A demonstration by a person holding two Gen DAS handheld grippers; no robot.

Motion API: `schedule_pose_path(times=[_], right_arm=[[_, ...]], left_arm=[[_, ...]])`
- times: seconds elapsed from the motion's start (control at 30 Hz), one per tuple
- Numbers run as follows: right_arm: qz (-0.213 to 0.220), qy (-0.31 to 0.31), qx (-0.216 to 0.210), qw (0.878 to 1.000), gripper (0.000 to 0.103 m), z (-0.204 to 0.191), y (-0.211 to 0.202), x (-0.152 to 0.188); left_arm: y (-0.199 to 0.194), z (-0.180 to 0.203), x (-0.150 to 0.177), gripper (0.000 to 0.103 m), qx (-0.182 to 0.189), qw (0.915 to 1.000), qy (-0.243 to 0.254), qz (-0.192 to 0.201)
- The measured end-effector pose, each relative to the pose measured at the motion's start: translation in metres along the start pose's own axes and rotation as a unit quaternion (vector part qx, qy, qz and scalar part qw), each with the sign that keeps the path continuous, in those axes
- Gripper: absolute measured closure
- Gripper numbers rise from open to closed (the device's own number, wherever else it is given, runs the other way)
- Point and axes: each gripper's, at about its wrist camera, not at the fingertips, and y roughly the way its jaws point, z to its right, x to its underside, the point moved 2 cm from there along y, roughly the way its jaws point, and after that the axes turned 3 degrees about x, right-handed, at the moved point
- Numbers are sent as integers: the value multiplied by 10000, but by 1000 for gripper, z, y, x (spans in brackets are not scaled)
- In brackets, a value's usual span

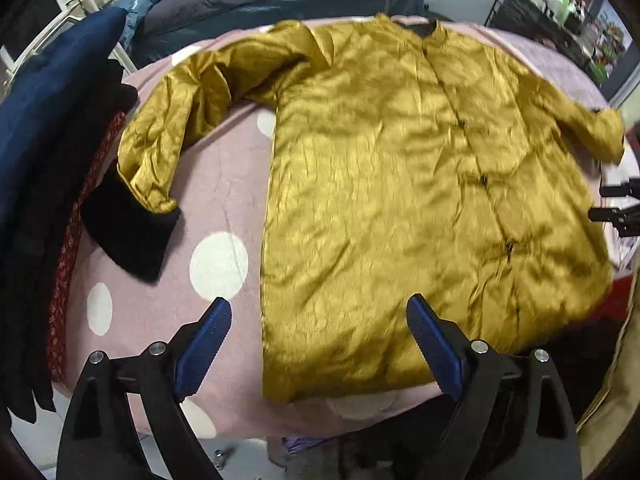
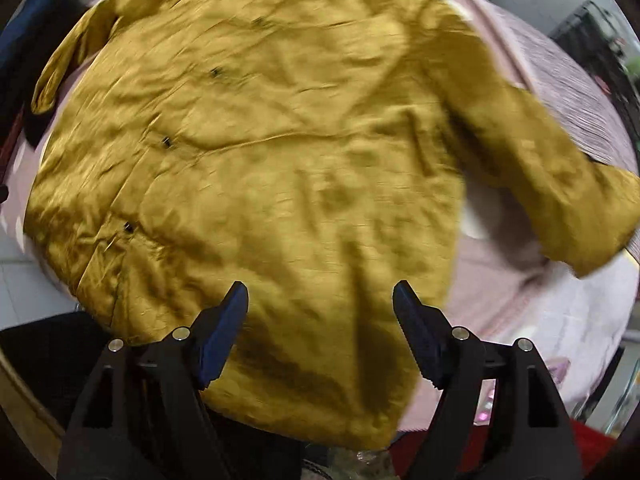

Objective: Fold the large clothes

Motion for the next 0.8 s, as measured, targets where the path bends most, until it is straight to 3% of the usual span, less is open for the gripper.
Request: schedule_pose_path(times=[0.13, 0.23, 0.43, 0.53, 0.63, 0.67, 0.8], right_arm=[[-581, -520, 71, 9969, 28, -45, 46, 18], [-956, -905, 315, 9908, 26, -59, 74, 32], [-1017, -975, 447, 9890, 11, -65, 84, 28], [-1098, -894, 394, 9891, 11, -65, 87, 21], [-1053, -910, 408, 9894, 11, -57, 78, 22], [-973, -895, 429, 9903, 11, -56, 72, 21], [-431, -686, 620, 9948, 11, -34, 45, 9]], left_arm=[[4, -12, 12, 16, -100, 9984, -538, -123], [8, -5, 8, 16, -94, 9986, -500, -130], [57, 44, -16, 16, -213, 9984, 224, -476], [85, 64, -30, 16, -218, 9965, 416, -686], [124, 75, -29, 11, -432, 9886, 612, -1305], [135, 75, -27, 5, -468, 9858, 604, -1495], [142, 59, -35, 5, -105, 9874, 44, -1578]])
